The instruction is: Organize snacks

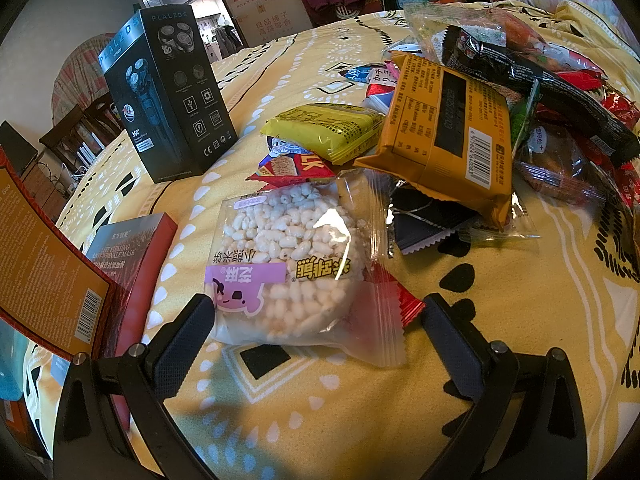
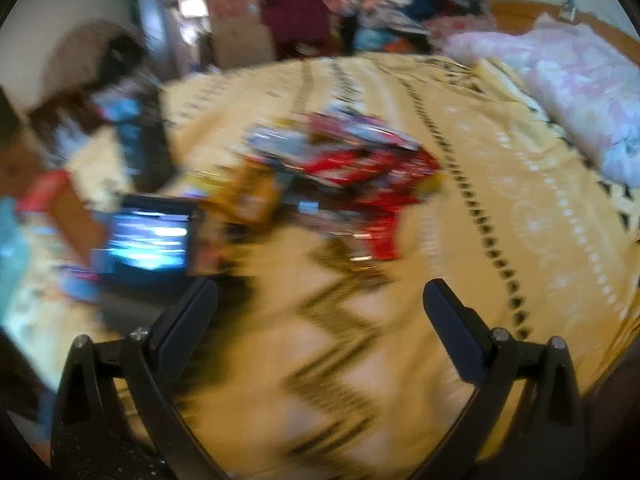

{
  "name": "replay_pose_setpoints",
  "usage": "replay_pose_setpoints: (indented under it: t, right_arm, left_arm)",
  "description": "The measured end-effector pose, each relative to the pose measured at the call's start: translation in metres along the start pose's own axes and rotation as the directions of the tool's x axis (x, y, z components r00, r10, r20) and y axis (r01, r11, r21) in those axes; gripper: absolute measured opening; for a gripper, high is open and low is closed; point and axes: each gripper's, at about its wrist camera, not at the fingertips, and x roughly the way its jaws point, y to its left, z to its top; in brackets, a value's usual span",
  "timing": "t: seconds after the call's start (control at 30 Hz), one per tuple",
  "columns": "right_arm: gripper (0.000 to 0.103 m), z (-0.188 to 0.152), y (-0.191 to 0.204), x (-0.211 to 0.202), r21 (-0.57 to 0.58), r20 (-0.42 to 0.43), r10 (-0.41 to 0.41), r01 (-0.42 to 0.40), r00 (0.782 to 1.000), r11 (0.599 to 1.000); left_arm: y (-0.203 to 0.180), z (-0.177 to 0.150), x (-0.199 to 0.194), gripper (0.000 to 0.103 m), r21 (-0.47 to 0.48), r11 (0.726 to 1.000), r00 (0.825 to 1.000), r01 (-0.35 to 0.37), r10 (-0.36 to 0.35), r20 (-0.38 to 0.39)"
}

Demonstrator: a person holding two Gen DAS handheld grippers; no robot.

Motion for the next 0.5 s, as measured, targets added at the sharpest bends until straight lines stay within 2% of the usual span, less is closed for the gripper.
replay_pose_setpoints:
  t: [0.2, 0.37, 0.4, 0.5]
  right_arm:
    - [0.103, 0.012, -0.035, 0.082, -0.028, -0.104, -0.091, 0.089, 0.990, 0.996]
    - [0.103, 0.018, -0.057, 0.118, -0.028, -0.153, -0.104, 0.101, 0.983, 0.995]
    - [0.103, 0.017, -0.060, 0.124, -0.028, -0.162, -0.096, 0.093, 0.982, 0.995]
    - [0.103, 0.010, -0.075, 0.139, 0.012, -0.166, 0.056, -0.054, 0.985, 0.998]
  left_arm:
    - [0.000, 0.000, 0.000, 0.103, 0.000, 1.000, 1.000, 0.000, 0.000, 0.000]
    - [0.000, 0.000, 0.000, 0.103, 0.000, 1.000, 1.000, 0.000, 0.000, 0.000]
    - [0.000, 0.000, 0.000, 0.103, 0.000, 1.000, 1.000, 0.000, 0.000, 0.000]
    - [0.000, 0.000, 0.000, 0.103, 0.000, 1.000, 1.000, 0.000, 0.000, 0.000]
